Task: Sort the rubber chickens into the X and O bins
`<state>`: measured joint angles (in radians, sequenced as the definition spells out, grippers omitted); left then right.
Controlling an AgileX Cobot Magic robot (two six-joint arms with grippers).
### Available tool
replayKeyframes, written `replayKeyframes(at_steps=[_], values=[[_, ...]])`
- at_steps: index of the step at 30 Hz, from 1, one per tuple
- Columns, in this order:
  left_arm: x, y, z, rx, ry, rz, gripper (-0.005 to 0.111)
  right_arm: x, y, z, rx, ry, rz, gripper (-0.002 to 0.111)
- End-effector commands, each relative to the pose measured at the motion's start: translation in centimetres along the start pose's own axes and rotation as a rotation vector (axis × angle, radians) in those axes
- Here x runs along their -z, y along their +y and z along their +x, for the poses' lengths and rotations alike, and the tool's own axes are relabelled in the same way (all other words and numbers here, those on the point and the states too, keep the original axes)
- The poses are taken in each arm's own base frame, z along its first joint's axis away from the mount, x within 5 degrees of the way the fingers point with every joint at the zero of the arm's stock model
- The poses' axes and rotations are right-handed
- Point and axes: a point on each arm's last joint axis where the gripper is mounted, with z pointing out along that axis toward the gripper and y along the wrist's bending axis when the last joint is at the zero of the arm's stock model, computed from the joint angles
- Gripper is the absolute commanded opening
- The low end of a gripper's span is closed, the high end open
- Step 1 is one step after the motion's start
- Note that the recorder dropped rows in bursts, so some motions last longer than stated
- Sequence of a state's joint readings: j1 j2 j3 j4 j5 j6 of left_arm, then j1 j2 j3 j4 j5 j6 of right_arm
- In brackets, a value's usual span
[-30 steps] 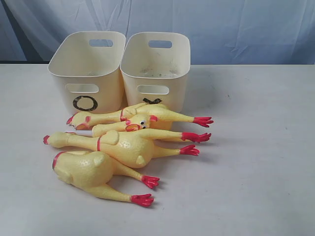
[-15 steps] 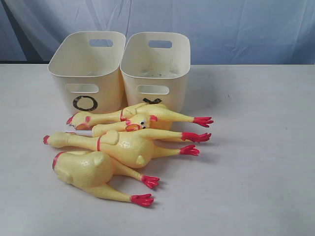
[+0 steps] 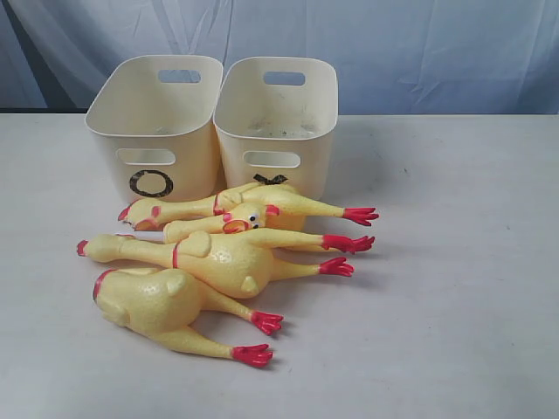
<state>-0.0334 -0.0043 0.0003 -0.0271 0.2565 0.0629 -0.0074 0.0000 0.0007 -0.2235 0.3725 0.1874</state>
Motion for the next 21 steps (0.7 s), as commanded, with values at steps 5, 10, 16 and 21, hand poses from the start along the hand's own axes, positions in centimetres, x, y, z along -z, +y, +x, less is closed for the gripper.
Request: replayKeyframes(at_steps=[5, 10, 16, 21], values=[[0.1, 0.1, -1.4, -0.058, -0.149, -0.014, 0.000, 0.0, 0.0, -0.1, 0.002, -0.012, 0.001, 0.000], [0.1, 0.3, -1.4, -0.285, -0.146, -0.054, 0.000, 0.0, 0.0, -0.1, 0.002, -0.012, 0.001, 0.000], [0.3, 0.1, -2.3, -0.280, -0.249, -0.045, 0.000, 0.0, 0.0, -0.1, 0.002, -0.012, 0.001, 0.000], [0.6, 0.1, -3.3, -0.015, -0.362, -0.010, 0.000, 0.0, 0.0, -0.1, 0.002, -0.011, 0.001, 0.000]])
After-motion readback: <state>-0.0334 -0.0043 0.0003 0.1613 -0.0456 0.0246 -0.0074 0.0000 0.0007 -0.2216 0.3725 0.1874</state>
